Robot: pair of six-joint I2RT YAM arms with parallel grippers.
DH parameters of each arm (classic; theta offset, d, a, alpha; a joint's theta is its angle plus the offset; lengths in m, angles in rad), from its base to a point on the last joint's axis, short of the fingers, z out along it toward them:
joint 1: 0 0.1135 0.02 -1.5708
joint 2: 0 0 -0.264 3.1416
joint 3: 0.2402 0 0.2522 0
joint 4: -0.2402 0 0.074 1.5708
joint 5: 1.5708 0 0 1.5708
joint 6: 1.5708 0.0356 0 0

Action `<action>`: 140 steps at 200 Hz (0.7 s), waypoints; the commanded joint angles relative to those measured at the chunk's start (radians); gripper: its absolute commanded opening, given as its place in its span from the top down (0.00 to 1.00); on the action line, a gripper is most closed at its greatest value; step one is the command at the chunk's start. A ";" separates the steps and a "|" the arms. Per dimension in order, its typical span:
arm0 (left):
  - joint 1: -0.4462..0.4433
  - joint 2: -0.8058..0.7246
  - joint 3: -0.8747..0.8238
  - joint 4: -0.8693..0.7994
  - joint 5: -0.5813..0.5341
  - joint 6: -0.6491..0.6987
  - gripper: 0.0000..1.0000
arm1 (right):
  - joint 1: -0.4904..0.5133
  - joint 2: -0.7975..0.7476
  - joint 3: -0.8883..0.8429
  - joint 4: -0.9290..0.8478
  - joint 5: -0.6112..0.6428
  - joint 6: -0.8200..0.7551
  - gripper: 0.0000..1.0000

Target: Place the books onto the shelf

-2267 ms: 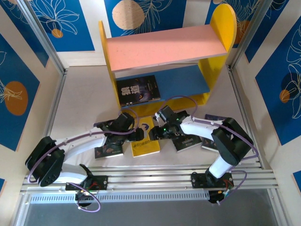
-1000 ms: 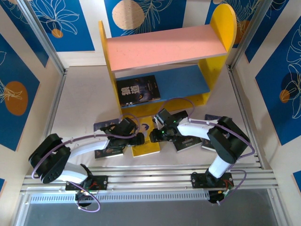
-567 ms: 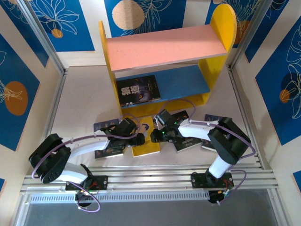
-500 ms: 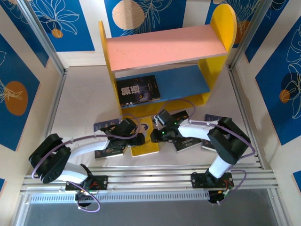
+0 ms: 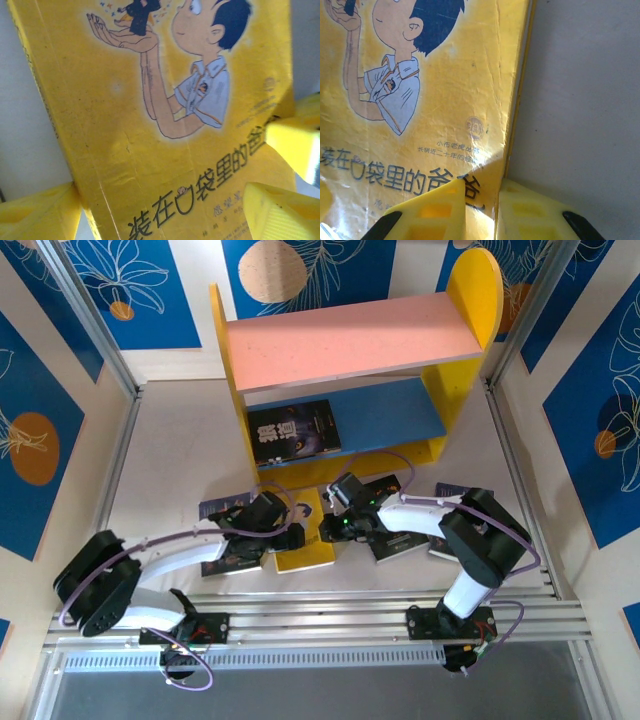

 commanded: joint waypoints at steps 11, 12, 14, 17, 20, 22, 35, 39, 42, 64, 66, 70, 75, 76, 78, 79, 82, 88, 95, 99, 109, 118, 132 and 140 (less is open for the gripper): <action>-0.026 -0.109 0.019 0.135 0.061 0.040 0.17 | 0.034 0.099 -0.041 -0.072 -0.045 -0.012 0.83; -0.026 -0.110 0.019 0.134 0.061 0.042 0.17 | 0.034 0.099 -0.041 -0.071 -0.045 -0.012 0.83; -0.026 -0.114 0.019 0.133 0.061 0.042 0.17 | 0.034 0.100 -0.040 -0.071 -0.046 -0.013 0.83; -0.028 -0.116 0.020 0.131 0.060 0.042 0.17 | 0.034 0.100 -0.039 -0.072 -0.046 -0.013 0.83; -0.028 -0.118 0.020 0.130 0.062 0.044 0.16 | 0.035 0.101 -0.038 -0.070 -0.048 -0.014 0.83; -0.027 -0.119 0.020 0.129 0.061 0.043 0.16 | 0.034 0.102 -0.037 -0.070 -0.047 -0.014 0.83; -0.026 -0.120 0.020 0.124 0.061 0.044 0.17 | 0.035 0.103 -0.033 -0.068 -0.050 -0.016 0.82; -0.026 -0.115 0.019 0.125 0.063 0.043 0.17 | 0.035 0.104 -0.033 -0.067 -0.052 -0.016 0.83; -0.026 -0.114 0.018 0.129 0.064 0.042 0.17 | 0.035 0.104 -0.031 -0.066 -0.053 -0.015 0.83; -0.026 -0.099 0.005 0.168 0.082 0.029 0.19 | 0.034 0.102 -0.032 -0.058 -0.061 -0.016 0.82; -0.027 -0.098 0.003 0.172 0.083 0.027 0.19 | 0.034 0.103 -0.032 -0.056 -0.061 -0.015 0.83; -0.026 -0.097 0.001 0.182 0.086 0.025 0.19 | 0.033 0.103 -0.033 -0.054 -0.063 -0.014 0.83; -0.027 -0.095 -0.002 0.193 0.091 0.024 0.20 | 0.033 0.100 -0.034 -0.050 -0.067 -0.014 0.83; -0.027 -0.094 -0.002 0.195 0.091 0.023 0.20 | 0.033 0.100 -0.034 -0.050 -0.067 -0.014 0.83; -0.027 -0.094 -0.004 0.200 0.093 0.023 0.20 | 0.033 0.101 -0.035 -0.049 -0.067 -0.014 0.82; -0.027 -0.094 -0.005 0.202 0.093 0.023 0.20 | 0.033 0.101 -0.035 -0.049 -0.068 -0.014 0.83; -0.027 -0.094 -0.005 0.209 0.095 0.021 0.21 | 0.033 0.101 -0.035 -0.047 -0.070 -0.013 0.82; -0.026 -0.095 -0.009 0.224 0.102 0.019 0.22 | 0.034 0.100 -0.037 -0.041 -0.077 -0.013 0.82; -0.026 -0.098 -0.015 0.244 0.111 0.019 0.23 | 0.034 0.097 -0.039 -0.031 -0.086 -0.013 0.82; -0.027 -0.099 -0.020 0.259 0.115 0.019 0.24 | 0.035 0.095 -0.043 -0.025 -0.090 -0.011 0.82; -0.027 -0.104 -0.033 0.291 0.124 0.012 0.27 | 0.034 0.091 -0.046 -0.016 -0.098 -0.009 0.83; -0.026 -0.111 -0.047 0.321 0.130 0.007 0.29 | 0.034 0.091 -0.048 -0.010 -0.106 -0.009 0.83; -0.028 -0.126 -0.065 0.355 0.138 -0.005 0.31 | 0.034 0.091 -0.053 -0.003 -0.112 -0.006 0.83; -0.026 -0.136 -0.073 0.369 0.138 -0.010 0.32 | 0.033 0.092 -0.056 0.001 -0.115 -0.007 0.83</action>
